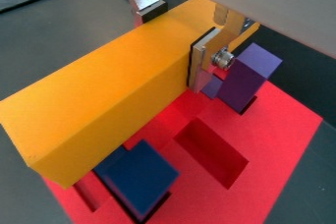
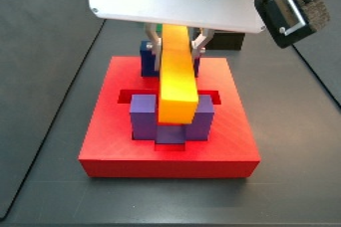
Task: Pick up the yellow object. Move up. Move to above the board. Insert the yellow object.
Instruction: Insert the yellow object.
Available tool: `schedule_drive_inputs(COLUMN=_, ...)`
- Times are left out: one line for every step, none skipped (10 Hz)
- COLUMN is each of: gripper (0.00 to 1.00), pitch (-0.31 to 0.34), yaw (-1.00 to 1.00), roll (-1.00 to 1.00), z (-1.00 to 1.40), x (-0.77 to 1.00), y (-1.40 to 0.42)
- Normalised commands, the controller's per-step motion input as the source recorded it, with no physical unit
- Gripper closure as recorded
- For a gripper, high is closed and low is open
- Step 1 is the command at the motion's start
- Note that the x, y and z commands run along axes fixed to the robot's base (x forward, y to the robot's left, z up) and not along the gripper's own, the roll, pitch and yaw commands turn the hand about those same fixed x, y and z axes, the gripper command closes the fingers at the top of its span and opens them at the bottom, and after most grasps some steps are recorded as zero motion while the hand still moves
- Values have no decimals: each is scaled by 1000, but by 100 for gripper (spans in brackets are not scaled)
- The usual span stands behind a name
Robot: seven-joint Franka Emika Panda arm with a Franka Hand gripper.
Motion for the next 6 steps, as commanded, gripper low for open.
schedule_drive_inputs(gripper=100, pitch=64, yaw=0, roll=57, z=-203, x=0, y=-63)
schedule_drive_inputs(gripper=100, pitch=50, yaw=0, roll=0, z=-151, x=-114, y=0)
schedule_drive_inputs(gripper=100, pitch=6, yaw=0, roll=0, z=-100, x=-120, y=63)
schedule_drive_inputs(gripper=100, pitch=51, yaw=29, roll=0, z=-203, x=86, y=226)
schedule_drive_inputs(gripper=100, pitch=49, yaw=46, roll=0, z=-377, x=171, y=317)
schedule_drive_inputs(gripper=100, pitch=44, yaw=60, roll=-9, z=-446, x=289, y=263)
